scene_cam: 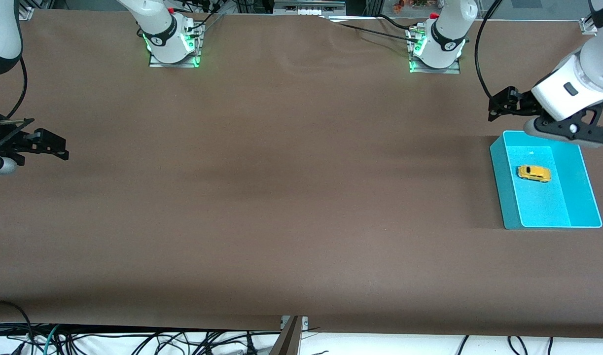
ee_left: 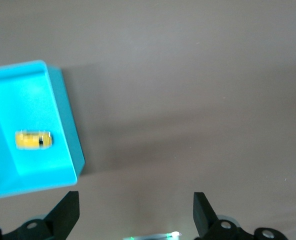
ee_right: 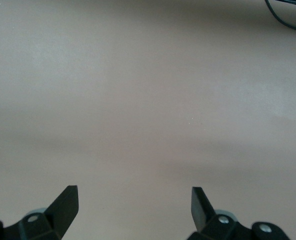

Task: Wind and store yellow beetle car

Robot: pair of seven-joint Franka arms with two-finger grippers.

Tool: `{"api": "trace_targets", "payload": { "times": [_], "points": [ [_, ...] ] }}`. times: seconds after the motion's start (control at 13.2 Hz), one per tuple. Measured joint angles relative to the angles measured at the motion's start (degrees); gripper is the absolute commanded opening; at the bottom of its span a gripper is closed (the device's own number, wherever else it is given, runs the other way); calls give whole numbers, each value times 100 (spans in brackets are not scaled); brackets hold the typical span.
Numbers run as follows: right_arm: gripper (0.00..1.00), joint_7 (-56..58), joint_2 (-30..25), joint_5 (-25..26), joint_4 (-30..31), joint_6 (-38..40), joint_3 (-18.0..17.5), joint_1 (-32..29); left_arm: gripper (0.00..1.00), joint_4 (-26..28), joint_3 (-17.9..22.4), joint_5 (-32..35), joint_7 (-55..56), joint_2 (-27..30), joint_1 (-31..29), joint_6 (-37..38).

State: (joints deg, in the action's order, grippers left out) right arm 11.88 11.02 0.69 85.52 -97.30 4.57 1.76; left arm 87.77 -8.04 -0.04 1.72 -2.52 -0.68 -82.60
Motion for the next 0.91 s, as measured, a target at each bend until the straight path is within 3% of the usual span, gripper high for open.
{"api": "trace_targets", "payload": {
  "times": [0.45, 0.68, 0.91],
  "points": [
    [100, 0, 1, -1, 0, 1, -2, 6, 100, 553, 90, 0, 508, 342, 147, -184],
    [100, 0, 1, -2, 0, 2, -5, 17, 100, 632, 508, -1, 557, 399, 410, -393],
    [100, -29, 1, -4, 0, 3, -10, 39, 100, 697, 679, 0, 557, 412, 330, -549]
  ]
}}
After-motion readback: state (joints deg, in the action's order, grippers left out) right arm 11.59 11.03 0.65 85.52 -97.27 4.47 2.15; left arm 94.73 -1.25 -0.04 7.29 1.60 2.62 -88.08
